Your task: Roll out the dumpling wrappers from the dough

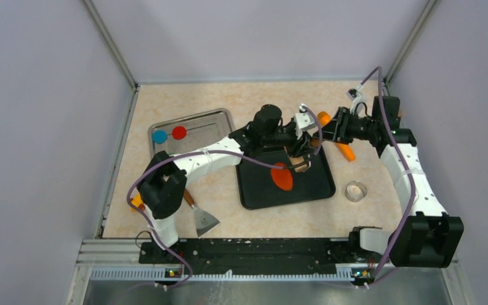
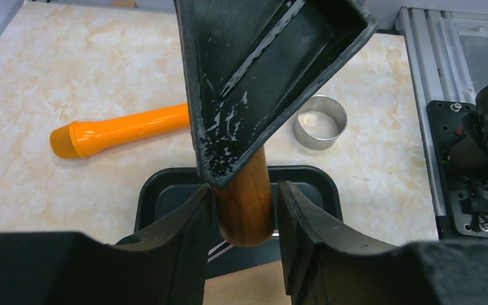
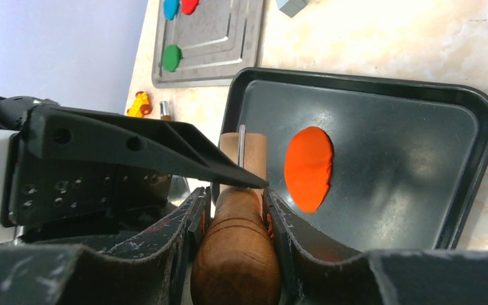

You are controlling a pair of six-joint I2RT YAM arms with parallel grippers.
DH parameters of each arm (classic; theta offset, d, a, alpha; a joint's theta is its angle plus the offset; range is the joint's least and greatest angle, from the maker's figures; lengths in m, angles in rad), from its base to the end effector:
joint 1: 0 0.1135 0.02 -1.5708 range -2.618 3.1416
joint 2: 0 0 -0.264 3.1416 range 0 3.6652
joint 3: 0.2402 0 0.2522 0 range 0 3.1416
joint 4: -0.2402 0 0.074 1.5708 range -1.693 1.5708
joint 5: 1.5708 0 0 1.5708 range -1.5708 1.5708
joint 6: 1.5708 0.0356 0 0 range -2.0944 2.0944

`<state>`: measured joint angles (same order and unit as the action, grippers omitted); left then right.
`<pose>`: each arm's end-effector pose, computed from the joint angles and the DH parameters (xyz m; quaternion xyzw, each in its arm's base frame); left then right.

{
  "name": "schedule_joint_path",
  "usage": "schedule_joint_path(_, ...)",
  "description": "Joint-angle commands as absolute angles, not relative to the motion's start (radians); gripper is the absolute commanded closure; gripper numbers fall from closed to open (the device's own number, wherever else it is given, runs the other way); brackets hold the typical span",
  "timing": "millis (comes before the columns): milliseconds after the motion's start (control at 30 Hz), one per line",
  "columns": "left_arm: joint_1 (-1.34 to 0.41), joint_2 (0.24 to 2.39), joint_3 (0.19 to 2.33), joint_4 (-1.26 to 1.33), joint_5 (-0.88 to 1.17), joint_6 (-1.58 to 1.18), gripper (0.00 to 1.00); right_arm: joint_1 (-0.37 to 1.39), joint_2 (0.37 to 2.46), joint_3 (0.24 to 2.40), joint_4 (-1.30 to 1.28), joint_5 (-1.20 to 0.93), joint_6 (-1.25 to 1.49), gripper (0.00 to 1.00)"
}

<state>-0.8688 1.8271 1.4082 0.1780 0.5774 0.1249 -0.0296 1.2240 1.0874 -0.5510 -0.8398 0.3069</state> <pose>0.2667 -0.3454 0.2993 0.5140 0.5794 -0.4237 0.4696 0.2573 0.0189 0.3258 -0.0335 0.8431 0.4190 0.3356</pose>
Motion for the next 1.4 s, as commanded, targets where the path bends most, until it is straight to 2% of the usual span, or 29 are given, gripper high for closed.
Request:
schedule_joint_path(0,-0.890,1.830,1.442,0.112,0.555,0.200,0.57,-0.033,1.179,1.112,-0.555,-0.905,0.295,1.00)
schedule_joint_path(233,-0.903,1.798,1.389,0.097,0.575,0.215,1.00,-0.033,1.200,1.111,-0.574,-0.922,0.289,1.00)
schedule_joint_path(467,-0.904,1.756,1.333,0.116,0.587,0.206,1.00,-0.033,1.294,1.197,-0.815,-0.949,0.088,0.68)
schedule_joint_path(500,-0.904,1.754,1.329,0.118,0.587,0.202,1.00,-0.034,1.301,1.196,-0.830,-0.948,0.083,0.64)
schedule_joint_path(600,-0.904,1.750,1.315,0.128,0.586,0.193,1.00,-0.032,1.304,1.172,-0.829,-0.948,0.094,0.45)
schedule_joint_path(633,-0.904,1.751,1.314,0.129,0.588,0.193,1.00,-0.031,1.305,1.168,-0.826,-0.948,0.099,0.44)
schedule_joint_path(933,-0.911,1.777,1.334,0.143,0.586,0.175,1.00,0.026,1.320,1.156,-0.880,-0.872,0.055,0.46)
schedule_joint_path(1033,-0.914,1.782,1.345,0.140,0.588,0.179,1.00,0.032,1.311,1.146,-0.894,-0.840,0.035,0.56)
schedule_joint_path(1200,-0.921,1.783,1.353,0.131,0.590,0.184,1.00,0.037,1.307,1.129,-0.880,-0.836,0.043,0.66)
schedule_joint_path(1367,-0.925,1.779,1.351,0.121,0.591,0.190,1.00,0.045,1.308,1.125,-0.880,-0.825,0.033,0.66)
